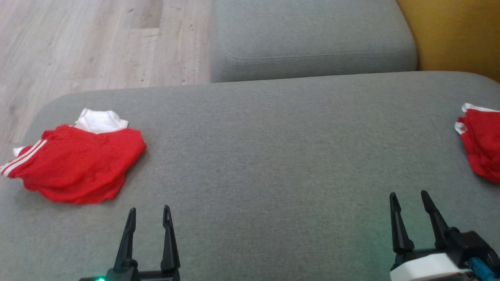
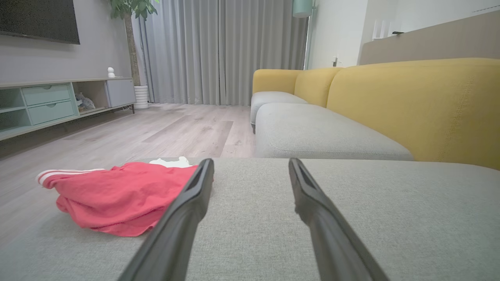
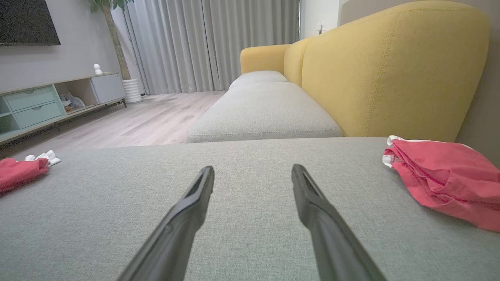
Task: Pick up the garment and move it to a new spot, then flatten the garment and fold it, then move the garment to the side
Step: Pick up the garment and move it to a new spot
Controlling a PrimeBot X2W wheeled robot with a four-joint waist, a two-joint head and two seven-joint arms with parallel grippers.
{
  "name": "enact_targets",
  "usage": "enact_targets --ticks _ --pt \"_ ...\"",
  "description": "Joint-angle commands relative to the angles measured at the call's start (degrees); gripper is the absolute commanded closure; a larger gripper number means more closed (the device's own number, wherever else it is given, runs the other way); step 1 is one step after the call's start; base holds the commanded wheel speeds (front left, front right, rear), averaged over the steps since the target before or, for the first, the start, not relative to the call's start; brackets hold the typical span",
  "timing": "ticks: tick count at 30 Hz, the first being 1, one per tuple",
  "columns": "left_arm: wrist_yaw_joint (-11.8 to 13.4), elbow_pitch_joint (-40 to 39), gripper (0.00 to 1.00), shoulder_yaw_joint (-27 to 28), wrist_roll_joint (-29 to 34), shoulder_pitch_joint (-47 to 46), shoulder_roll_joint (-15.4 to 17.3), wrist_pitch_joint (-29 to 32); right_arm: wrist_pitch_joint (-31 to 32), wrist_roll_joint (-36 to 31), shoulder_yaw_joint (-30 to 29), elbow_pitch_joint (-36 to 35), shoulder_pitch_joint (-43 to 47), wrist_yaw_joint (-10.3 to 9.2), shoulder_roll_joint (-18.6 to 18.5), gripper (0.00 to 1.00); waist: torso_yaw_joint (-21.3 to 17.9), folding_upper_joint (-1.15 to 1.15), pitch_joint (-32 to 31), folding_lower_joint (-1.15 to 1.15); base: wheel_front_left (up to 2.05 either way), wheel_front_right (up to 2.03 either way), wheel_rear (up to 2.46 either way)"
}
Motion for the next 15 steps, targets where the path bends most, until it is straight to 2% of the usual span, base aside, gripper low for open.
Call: enact_targets --ticks 1,7,15 --pt "0.1 -1.6 0.00 1.8 -0.2 -2.4 -0.1 -0.1 -0.6 -0.3 1.1 -2.0 -1.2 -0.04 -0.3 0.00 0.7 0.00 0.1 0.00 0.00 0.00 0.00" --pt "0.5 -2.1 0.00 1.1 -0.2 -3.0 -0.1 -0.1 -0.6 -0.3 2.0 -2.0 -1.0 -0.04 -0.3 0.00 5.9 0.00 1.1 0.00 0.00 0.00 0.00" --pt "2.2 -3.8 0.00 2.0 -0.7 -2.5 -0.1 -0.1 -0.6 -0.3 3.4 -2.1 -2.0 -0.04 -0.3 0.00 15.6 0.00 2.1 0.00 0.00 0.00 0.00"
